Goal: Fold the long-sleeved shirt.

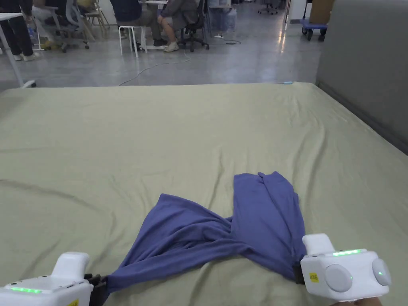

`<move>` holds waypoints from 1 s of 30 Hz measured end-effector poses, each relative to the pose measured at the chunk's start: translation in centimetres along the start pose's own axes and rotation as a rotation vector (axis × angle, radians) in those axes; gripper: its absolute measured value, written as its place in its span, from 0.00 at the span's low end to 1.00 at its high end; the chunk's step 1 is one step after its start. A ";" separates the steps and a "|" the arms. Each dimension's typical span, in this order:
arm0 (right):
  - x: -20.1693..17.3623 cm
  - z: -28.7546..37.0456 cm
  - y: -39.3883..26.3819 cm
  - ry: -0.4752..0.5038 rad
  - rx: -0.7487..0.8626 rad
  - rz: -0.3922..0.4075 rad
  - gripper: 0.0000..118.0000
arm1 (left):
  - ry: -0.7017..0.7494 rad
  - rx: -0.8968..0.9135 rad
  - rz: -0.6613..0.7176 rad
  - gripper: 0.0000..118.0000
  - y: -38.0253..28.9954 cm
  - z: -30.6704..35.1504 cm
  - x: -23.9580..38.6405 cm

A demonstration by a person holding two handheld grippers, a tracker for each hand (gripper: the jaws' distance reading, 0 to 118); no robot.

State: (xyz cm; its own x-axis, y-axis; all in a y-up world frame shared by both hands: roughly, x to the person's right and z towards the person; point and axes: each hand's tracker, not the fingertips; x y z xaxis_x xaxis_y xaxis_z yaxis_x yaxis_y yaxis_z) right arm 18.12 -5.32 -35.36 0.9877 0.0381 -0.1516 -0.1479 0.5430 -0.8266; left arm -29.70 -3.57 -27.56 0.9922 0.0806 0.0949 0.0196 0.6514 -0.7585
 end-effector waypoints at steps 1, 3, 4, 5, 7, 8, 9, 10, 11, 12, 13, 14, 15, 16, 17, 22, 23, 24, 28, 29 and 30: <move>0.0 -0.1 0.2 -0.001 -0.008 0.007 0.01 | 0.003 0.001 -0.006 0.03 0.1 0.0 0.3; 0.1 0.3 0.8 0.010 -0.011 0.011 0.23 | 0.009 0.023 0.000 0.22 0.4 0.4 0.3; 0.4 1.5 1.0 0.011 0.004 0.007 0.48 | 0.005 0.021 -0.004 0.55 0.7 0.8 0.3; 0.7 2.7 1.2 0.025 0.036 -0.009 0.74 | 0.015 0.030 -0.001 0.91 1.0 1.2 0.6; 1.2 5.0 1.4 0.018 0.121 -0.061 0.94 | 0.026 0.033 0.001 1.00 1.6 2.0 0.8; 1.5 6.3 1.0 0.008 0.178 -0.080 0.94 | -0.018 0.143 -0.004 1.00 1.7 3.0 1.1; 1.9 7.1 1.2 -0.002 0.212 -0.097 0.95 | -0.030 0.120 0.015 0.97 1.6 3.6 1.6; 2.2 7.7 1.4 -0.019 0.215 -0.122 0.95 | -0.029 0.113 0.021 0.98 1.8 3.8 1.9; 2.6 8.1 1.5 -0.020 0.204 -0.155 0.94 | -0.023 0.105 0.025 0.98 2.0 4.0 2.3; 3.0 8.5 1.3 -0.016 0.214 -0.177 0.84 | -0.012 0.109 0.034 0.93 1.9 4.1 2.7; 3.2 8.8 1.2 -0.016 0.223 -0.180 0.57 | -0.016 0.123 0.036 0.77 3.2 5.1 2.2; 3.3 8.5 1.2 -0.028 0.214 -0.192 0.13 | -0.019 0.135 0.037 0.37 3.4 5.1 2.4; 3.6 8.8 1.2 -0.067 0.215 -0.195 0.00 | -0.019 0.133 0.043 0.00 3.2 5.0 2.6; 3.3 8.7 0.8 -0.041 0.198 -0.184 0.00 | -0.014 0.144 0.046 0.00 3.4 5.1 2.7; 3.1 8.8 0.7 -0.015 0.171 -0.165 0.00 | -0.029 0.139 0.042 0.00 3.5 5.0 2.6; 2.6 8.1 1.2 -0.022 0.156 -0.154 0.52 | -0.044 0.123 0.034 0.00 4.0 4.2 3.0; 2.6 7.0 1.5 -0.027 0.130 -0.148 0.78 | -0.042 0.120 0.028 0.00 4.2 4.1 3.0; 2.8 6.1 1.6 -0.031 0.124 -0.151 0.87 | -0.041 0.119 0.022 0.00 4.4 3.9 3.1; 2.8 3.3 3.1 -0.015 0.089 -0.179 0.86 | -0.051 0.097 0.019 0.00 6.5 2.6 3.1; 2.6 2.7 3.5 -0.006 0.074 -0.179 0.86 | -0.056 0.095 0.011 0.00 7.4 2.2 3.3; 2.4 2.2 3.8 0.001 0.074 -0.177 0.84 | -0.047 0.098 -0.008 0.00 8.4 1.7 3.4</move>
State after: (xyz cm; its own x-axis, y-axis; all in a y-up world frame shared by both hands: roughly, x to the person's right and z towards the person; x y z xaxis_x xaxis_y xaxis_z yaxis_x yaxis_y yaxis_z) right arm 20.03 -1.27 -37.67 0.9979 -0.0642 -0.0075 0.0327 0.6015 -0.7982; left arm -26.32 3.43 -32.52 0.9853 0.1085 0.1323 0.0133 0.7224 -0.6914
